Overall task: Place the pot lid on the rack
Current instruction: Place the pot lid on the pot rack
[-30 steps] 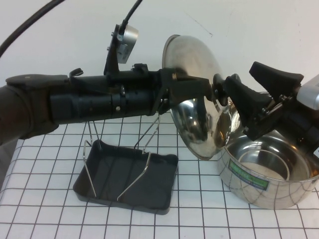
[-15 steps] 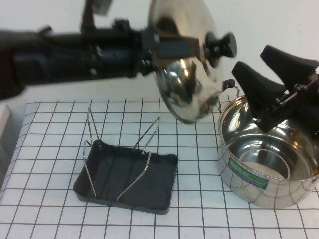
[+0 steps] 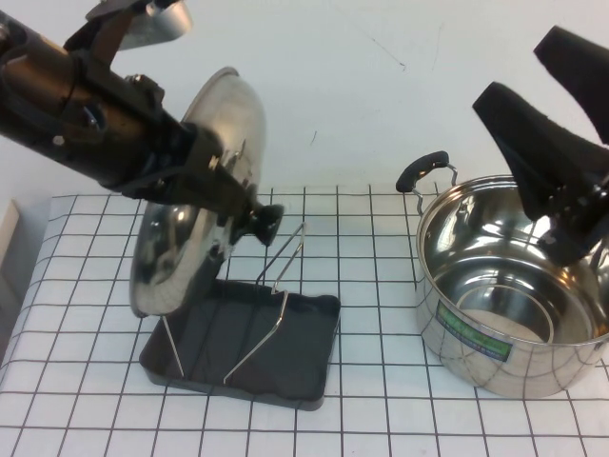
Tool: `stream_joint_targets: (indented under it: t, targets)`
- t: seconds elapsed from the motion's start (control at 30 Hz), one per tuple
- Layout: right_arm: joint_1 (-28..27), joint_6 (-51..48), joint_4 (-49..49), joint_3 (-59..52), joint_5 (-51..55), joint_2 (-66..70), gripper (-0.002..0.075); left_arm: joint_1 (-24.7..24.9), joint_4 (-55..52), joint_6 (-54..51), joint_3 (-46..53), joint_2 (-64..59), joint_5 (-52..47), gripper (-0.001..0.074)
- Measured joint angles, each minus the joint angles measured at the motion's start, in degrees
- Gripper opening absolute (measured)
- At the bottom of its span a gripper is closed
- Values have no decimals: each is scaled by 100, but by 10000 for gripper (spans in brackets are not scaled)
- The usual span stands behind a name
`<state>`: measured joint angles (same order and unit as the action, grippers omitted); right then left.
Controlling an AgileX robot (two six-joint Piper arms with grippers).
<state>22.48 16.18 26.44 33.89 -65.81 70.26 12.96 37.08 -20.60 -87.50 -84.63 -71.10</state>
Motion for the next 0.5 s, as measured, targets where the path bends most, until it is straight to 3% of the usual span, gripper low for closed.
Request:
stream_joint_targets:
  t: [0.2,0.5]
  targets:
    - [0,0,0,0,25,-166,531,0,-194,115,0,-23,112,83]
    - [0,0,9,0,75,-166,531,0,364,-174,-12,-607,290,83]
